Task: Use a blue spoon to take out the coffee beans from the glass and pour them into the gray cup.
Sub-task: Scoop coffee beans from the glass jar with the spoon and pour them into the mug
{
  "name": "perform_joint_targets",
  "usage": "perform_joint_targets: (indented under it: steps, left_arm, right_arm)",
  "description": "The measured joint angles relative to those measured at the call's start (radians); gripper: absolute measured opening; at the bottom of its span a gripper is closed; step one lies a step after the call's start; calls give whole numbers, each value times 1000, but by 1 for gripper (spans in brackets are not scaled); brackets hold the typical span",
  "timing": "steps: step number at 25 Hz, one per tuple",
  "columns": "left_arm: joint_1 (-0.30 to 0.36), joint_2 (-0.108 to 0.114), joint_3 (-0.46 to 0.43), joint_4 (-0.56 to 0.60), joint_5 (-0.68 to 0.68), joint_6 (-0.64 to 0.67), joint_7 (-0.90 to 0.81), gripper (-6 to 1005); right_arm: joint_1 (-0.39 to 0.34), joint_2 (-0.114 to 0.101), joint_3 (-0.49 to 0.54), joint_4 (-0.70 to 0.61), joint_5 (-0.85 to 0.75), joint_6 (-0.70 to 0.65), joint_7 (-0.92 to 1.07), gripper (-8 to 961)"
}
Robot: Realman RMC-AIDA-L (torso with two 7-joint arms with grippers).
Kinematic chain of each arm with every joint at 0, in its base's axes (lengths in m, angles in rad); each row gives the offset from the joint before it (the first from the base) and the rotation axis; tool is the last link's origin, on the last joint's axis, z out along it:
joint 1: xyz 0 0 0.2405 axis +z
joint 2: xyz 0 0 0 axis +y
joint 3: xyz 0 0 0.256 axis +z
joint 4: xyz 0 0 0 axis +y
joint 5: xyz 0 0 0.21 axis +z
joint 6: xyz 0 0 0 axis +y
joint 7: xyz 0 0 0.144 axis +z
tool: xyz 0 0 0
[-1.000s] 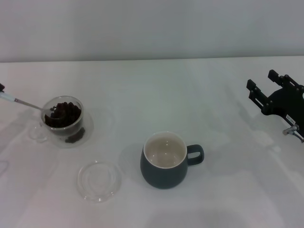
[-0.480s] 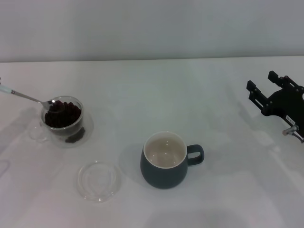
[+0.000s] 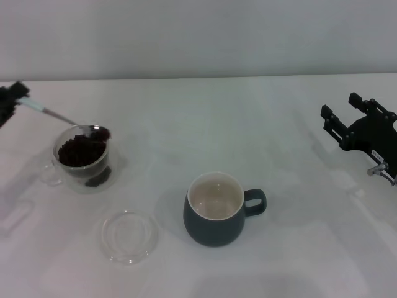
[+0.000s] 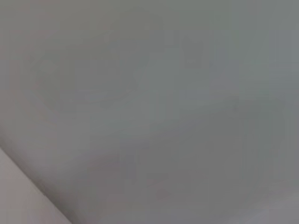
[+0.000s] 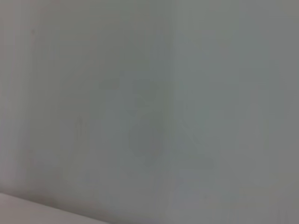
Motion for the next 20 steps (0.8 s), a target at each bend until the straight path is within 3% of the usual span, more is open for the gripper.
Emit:
perform_joint_targets:
  steps: [9, 20]
  left_arm:
    - [-106, -15, 1, -4, 116, 1, -7, 134]
    - [-205, -61, 1, -6, 247, 13, -46, 133]
  right_arm:
    - [-2, 2, -4, 0, 0, 4, 0, 664]
    - [-3, 3, -5, 0, 0, 4, 0, 664]
